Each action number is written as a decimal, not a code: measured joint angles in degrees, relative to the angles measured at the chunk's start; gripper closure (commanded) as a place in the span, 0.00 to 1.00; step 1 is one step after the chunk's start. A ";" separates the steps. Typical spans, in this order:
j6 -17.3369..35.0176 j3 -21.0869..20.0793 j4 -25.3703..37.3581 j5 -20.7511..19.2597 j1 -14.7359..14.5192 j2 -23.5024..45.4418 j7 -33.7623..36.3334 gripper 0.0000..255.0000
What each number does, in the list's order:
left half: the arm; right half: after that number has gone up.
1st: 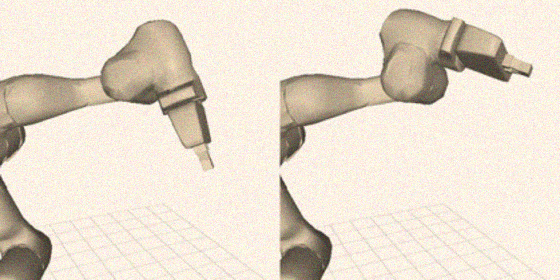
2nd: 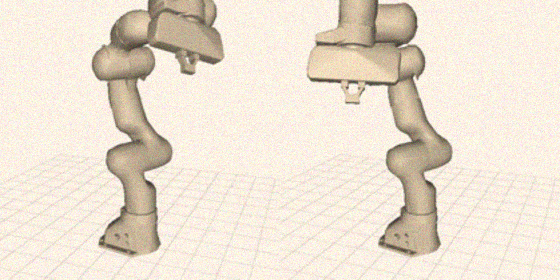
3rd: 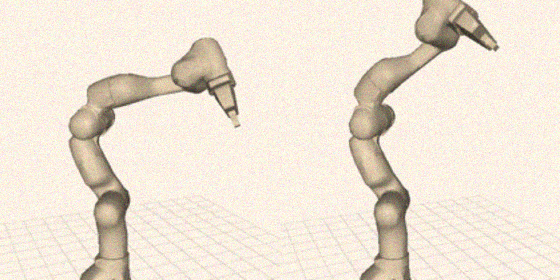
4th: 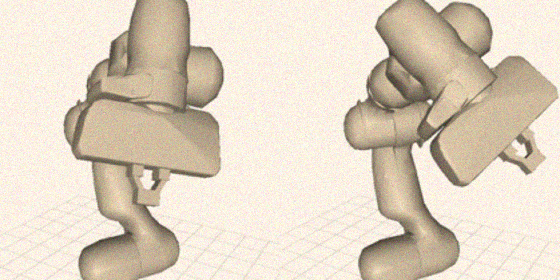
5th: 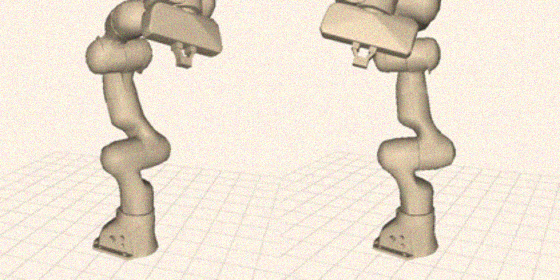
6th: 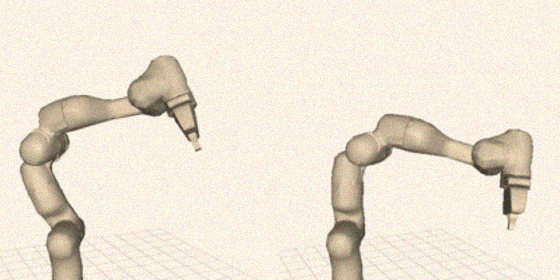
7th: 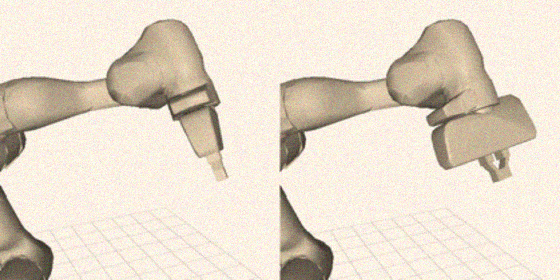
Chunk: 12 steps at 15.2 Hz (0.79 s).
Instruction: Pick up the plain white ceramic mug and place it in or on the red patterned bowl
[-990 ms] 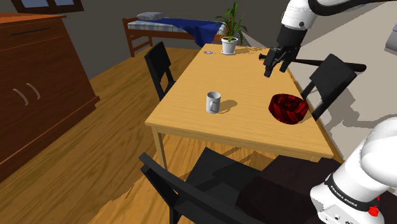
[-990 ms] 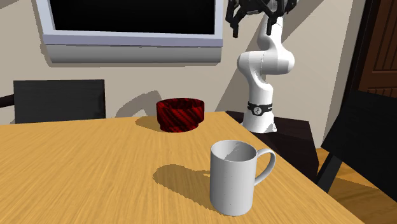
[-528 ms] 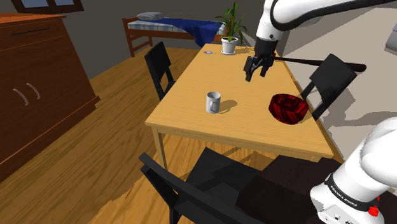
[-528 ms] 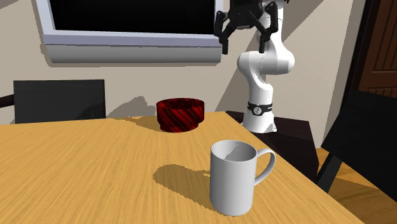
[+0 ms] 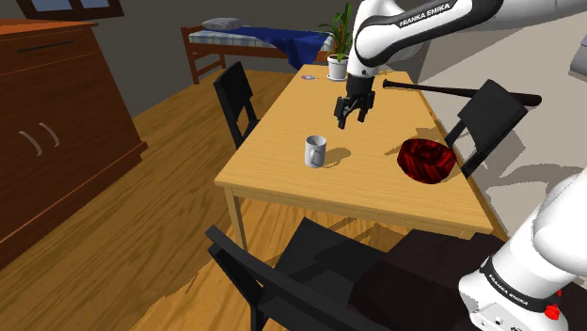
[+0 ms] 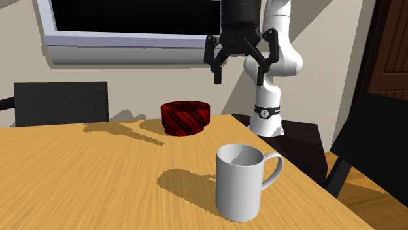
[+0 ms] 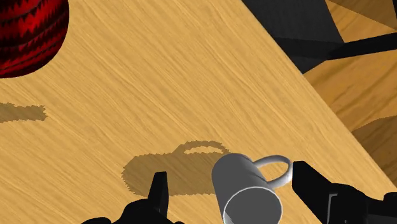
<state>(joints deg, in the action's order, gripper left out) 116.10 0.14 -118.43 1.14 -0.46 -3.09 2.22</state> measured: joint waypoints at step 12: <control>1.20 -0.35 21.13 0.41 -0.17 25.85 -2.02 0.00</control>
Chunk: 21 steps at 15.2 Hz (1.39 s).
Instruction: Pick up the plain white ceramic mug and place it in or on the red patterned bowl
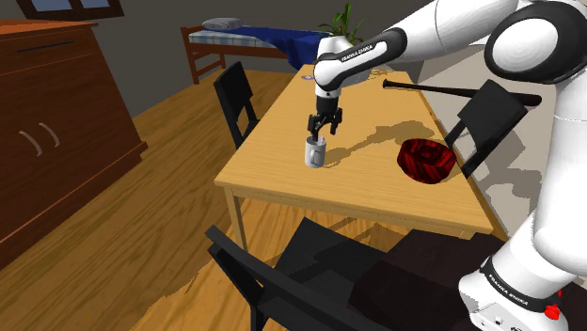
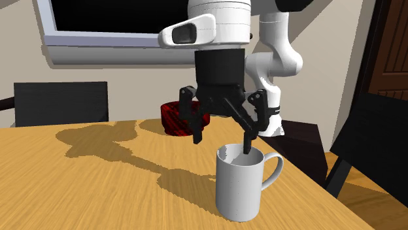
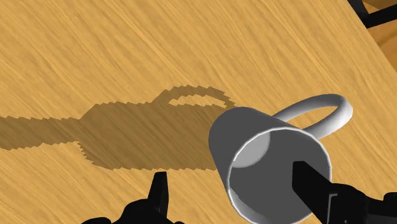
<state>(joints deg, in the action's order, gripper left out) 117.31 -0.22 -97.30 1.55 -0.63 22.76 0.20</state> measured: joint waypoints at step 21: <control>3.97 -0.03 -1.44 0.04 -0.02 2.57 -0.12 1.00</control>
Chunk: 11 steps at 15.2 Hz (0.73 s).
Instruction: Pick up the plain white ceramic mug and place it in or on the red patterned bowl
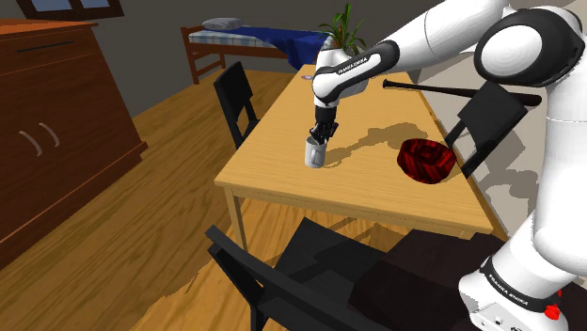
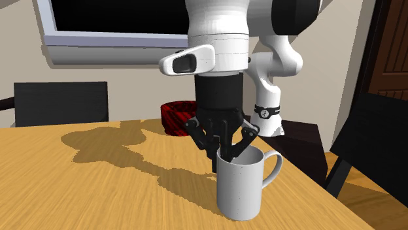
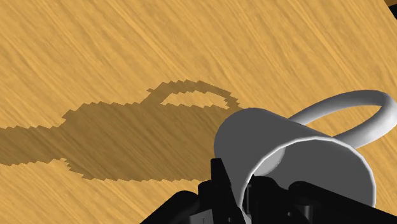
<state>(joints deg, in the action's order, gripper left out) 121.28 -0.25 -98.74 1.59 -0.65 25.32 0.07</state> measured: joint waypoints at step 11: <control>-5.03 -0.01 2.47 -0.06 -0.04 -2.57 0.19 1.00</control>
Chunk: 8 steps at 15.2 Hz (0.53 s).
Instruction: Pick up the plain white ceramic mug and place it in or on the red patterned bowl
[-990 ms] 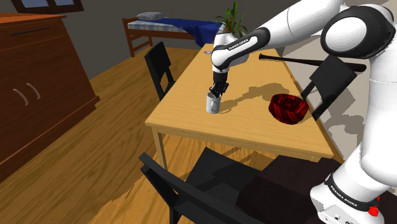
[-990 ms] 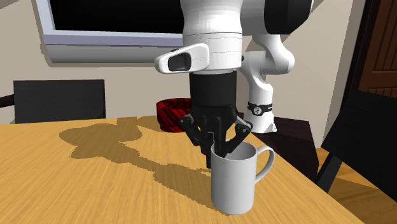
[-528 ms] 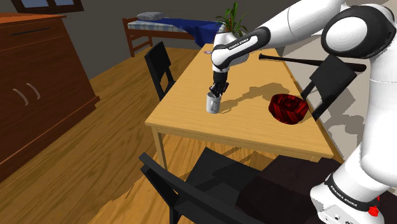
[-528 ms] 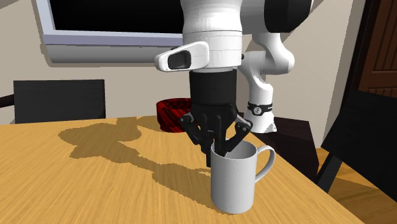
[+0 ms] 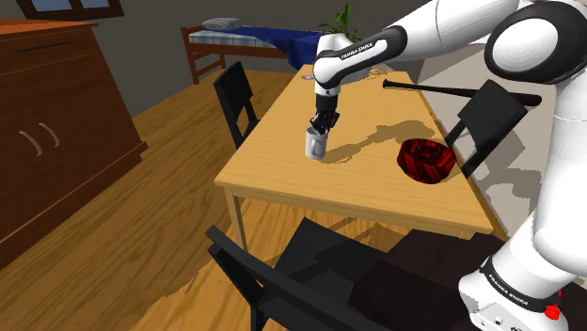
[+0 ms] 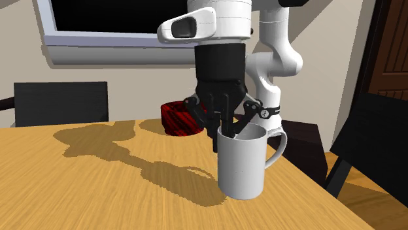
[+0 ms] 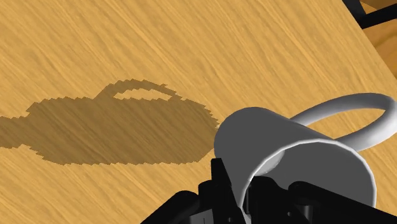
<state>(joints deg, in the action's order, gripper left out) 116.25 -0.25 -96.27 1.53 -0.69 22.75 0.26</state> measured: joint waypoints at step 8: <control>-5.48 0.04 3.56 -0.04 0.06 -1.93 0.08 1.00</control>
<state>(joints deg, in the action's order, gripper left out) 110.77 -0.22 -92.71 1.49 -0.63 20.82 0.34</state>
